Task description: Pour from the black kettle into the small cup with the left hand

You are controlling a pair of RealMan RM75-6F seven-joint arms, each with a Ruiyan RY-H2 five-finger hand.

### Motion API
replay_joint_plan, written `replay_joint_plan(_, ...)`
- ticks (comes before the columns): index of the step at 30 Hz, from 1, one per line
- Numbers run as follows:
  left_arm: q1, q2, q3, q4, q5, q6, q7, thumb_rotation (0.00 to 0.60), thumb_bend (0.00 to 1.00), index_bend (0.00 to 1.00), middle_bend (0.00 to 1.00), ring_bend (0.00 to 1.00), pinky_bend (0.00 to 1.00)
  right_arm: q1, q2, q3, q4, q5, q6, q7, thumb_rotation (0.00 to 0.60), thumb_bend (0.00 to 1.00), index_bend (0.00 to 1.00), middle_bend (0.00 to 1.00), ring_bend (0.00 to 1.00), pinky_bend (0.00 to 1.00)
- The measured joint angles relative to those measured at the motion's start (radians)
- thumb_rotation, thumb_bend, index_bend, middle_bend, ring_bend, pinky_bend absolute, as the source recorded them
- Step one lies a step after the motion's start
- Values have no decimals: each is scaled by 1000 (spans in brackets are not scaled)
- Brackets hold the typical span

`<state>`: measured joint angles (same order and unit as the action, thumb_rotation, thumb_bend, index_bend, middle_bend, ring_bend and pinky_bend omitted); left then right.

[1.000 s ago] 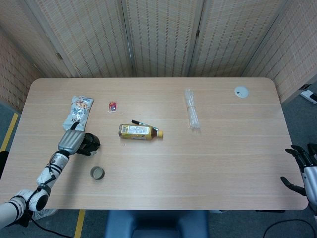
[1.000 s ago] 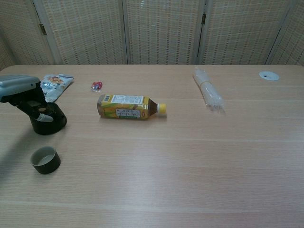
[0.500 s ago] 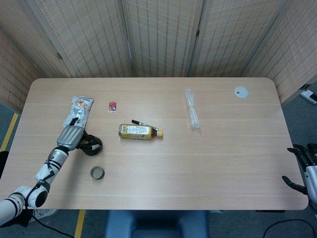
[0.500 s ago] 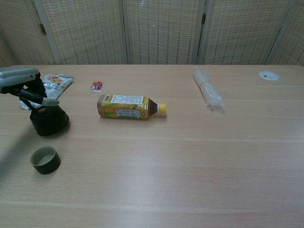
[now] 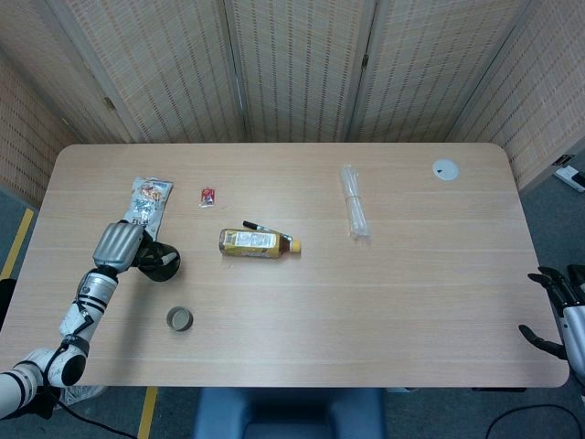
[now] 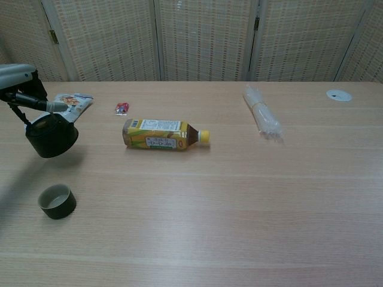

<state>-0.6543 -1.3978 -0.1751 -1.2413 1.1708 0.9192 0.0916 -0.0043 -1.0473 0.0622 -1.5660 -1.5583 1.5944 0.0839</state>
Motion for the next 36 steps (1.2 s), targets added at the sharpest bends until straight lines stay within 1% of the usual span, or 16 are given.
replay_joint_plan(4, 14, 18, -3, -56, -17, 31, 47, 229, 245, 1000, 1000, 842, 502, 1, -1, -2, 3, -8, 2, 4, 600, 167, 224, 220, 309, 100)
replay_joint_plan(8, 22, 41, 0, -108, -25, 48, 83, 228, 268, 1000, 1000, 846, 509, 1, -3, -4, 6, -11, 4, 8, 600, 167, 224, 220, 309, 100)
replay_joint_plan(10, 27, 52, 2, -133, -23, 63, 100, 227, 298, 1000, 1000, 851, 516, 1, -4, -4, 8, -11, 4, 10, 600, 167, 224, 220, 309, 100)
replay_joint_plan(14, 38, 66, 10, -169, -6, 93, 116, 227, 368, 1000, 1000, 857, 518, 1, -6, -5, 10, -12, 4, 11, 600, 168, 224, 220, 310, 100)
replay_joint_plan(21, 61, 82, 35, -201, 43, 137, 134, 231, 393, 1000, 1000, 860, 517, 2, -5, -5, 9, -14, 6, 8, 600, 167, 224, 220, 310, 100)
replay_joint_plan(26, 81, 87, 56, -207, 87, 173, 134, 292, 400, 1000, 1000, 856, 511, 6, -8, -2, 6, -14, 5, 2, 600, 167, 224, 220, 310, 100)
replay_joint_plan(28, 88, 88, 65, -208, 104, 185, 132, 338, 400, 1000, 1000, 856, 510, 8, -8, -2, 3, -17, 5, -2, 600, 167, 224, 220, 310, 100)
replay_joint_plan(29, 91, 88, 69, -208, 112, 189, 132, 348, 400, 1000, 1000, 856, 509, 9, -8, -1, 2, -18, 5, -4, 600, 167, 224, 220, 310, 100)
replay_joint_plan(36, 117, 92, 99, -215, 178, 231, 130, 365, 401, 1000, 1000, 856, 508, 13, -13, -2, -4, -22, 2, -11, 600, 167, 224, 220, 310, 100)
